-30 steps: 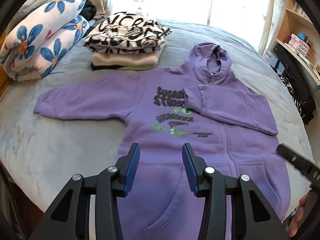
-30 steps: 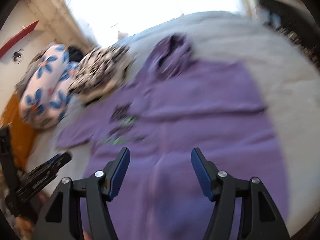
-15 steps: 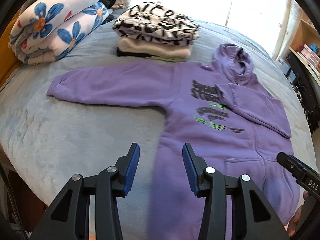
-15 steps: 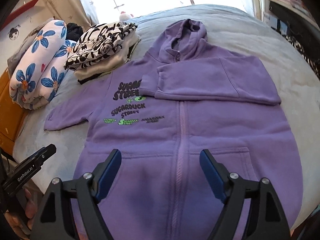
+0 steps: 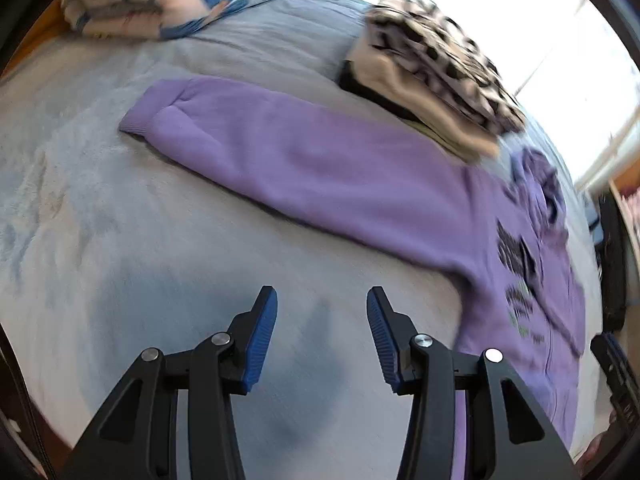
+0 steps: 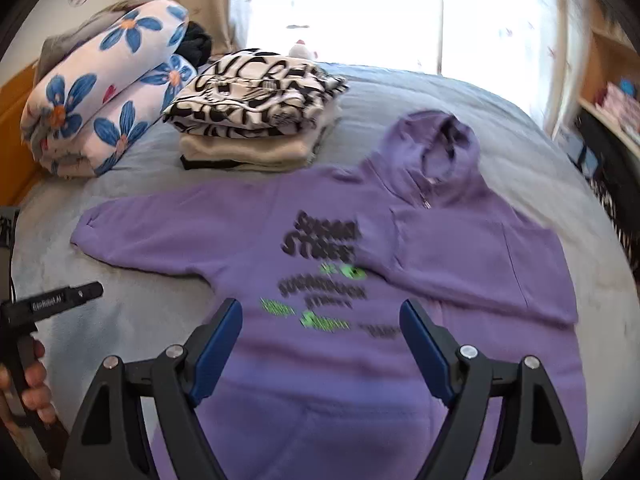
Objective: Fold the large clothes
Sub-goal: 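Grasp the other sleeve near its cuff with the left tool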
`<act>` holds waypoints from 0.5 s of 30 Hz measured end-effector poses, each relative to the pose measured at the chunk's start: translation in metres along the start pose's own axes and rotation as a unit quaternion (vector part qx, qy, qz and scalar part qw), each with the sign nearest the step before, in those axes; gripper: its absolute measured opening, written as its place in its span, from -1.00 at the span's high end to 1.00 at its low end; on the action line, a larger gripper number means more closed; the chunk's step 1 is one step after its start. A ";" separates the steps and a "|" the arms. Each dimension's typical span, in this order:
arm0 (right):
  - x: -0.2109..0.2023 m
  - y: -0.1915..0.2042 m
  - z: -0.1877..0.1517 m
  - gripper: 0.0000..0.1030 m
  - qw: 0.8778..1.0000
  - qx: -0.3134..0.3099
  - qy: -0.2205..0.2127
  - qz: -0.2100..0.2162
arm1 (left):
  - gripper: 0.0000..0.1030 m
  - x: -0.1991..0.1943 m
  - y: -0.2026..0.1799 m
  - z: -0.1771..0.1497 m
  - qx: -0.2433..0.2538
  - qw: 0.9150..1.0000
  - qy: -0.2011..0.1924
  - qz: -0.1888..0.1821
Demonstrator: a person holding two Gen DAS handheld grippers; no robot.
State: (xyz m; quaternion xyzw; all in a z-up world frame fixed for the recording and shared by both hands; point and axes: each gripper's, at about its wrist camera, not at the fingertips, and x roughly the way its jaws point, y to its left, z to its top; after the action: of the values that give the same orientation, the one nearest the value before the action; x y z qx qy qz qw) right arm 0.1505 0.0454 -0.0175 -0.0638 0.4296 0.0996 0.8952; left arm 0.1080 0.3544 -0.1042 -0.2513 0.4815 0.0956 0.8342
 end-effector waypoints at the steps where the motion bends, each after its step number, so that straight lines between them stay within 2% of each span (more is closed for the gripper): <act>1: 0.004 0.006 0.004 -0.58 1.000 -0.004 -0.001 0.001 | 0.12 0.006 0.011 0.009 -0.012 1.000 0.000 -0.007; 6: 0.026 0.028 0.020 -0.58 1.000 -0.007 0.001 0.020 | 0.12 0.036 0.047 0.039 -0.054 0.998 0.006 -0.035; 10: 0.050 0.043 0.028 -0.58 0.999 -0.032 0.015 0.004 | 0.12 0.061 0.068 0.057 -0.073 0.996 0.014 -0.048; 15: 0.072 0.044 0.038 -0.58 0.998 -0.042 0.025 -0.042 | 0.12 0.081 0.074 0.079 -0.058 0.996 0.012 -0.063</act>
State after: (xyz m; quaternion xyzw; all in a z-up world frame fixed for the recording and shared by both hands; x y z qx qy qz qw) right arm 0.2126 0.1049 -0.0518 -0.1214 0.4441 0.0786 0.8842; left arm 0.1800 0.4513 -0.1651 -0.3302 0.4679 0.0672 0.8170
